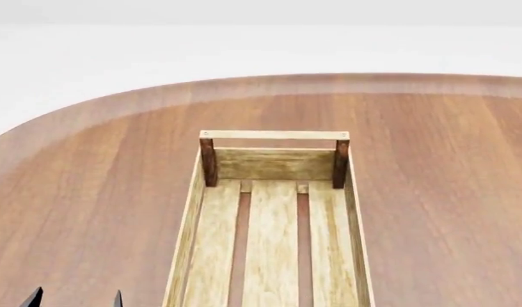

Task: Pick up the cream cheese and put it in the tray.

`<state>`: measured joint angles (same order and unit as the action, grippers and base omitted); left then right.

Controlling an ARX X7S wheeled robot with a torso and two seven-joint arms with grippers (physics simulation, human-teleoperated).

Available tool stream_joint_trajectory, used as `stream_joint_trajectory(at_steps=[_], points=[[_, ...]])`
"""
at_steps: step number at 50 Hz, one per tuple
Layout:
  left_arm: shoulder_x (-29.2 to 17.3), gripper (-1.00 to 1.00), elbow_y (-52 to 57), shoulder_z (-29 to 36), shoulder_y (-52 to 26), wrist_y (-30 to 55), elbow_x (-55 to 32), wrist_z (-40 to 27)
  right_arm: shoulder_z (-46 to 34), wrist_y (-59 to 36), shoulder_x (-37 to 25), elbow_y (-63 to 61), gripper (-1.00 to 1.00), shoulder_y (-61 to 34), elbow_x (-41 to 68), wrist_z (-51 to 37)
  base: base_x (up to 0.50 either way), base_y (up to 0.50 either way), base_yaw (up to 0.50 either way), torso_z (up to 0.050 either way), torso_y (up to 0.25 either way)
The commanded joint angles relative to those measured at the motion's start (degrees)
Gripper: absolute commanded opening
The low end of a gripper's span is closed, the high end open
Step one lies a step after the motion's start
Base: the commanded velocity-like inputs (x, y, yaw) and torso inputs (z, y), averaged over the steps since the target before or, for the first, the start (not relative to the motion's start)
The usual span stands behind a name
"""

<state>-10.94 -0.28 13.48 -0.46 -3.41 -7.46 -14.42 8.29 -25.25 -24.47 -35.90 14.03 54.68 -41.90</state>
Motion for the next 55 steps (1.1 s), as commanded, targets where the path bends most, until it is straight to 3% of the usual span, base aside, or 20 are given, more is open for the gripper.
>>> stream_joint_trajectory(at_steps=[1,34,55], points=[[-0.1,1.0,-0.3,0.2,-0.1,-0.3,-0.3,-0.4,7.8,-7.6,-4.4,-12.8,1.0,6.2,18.3,-9.7,0.0,0.0,0.0,0.0,0.0],[-0.8,1.0,-0.3,1.1,-0.3,-0.2,-1.4,-1.0,20.5,-4.3,-7.2,-17.2,1.0,19.9,23.7,-12.9,0.0,0.0,0.0,0.0,0.0],[-1.2,1.0,-0.5,1.6,-0.4,-0.3,-1.8,-1.5,32.5,0.3,-3.6,-15.1,1.0,27.9,25.6,-7.0,0.0,0.0,0.0,0.0,0.0]])
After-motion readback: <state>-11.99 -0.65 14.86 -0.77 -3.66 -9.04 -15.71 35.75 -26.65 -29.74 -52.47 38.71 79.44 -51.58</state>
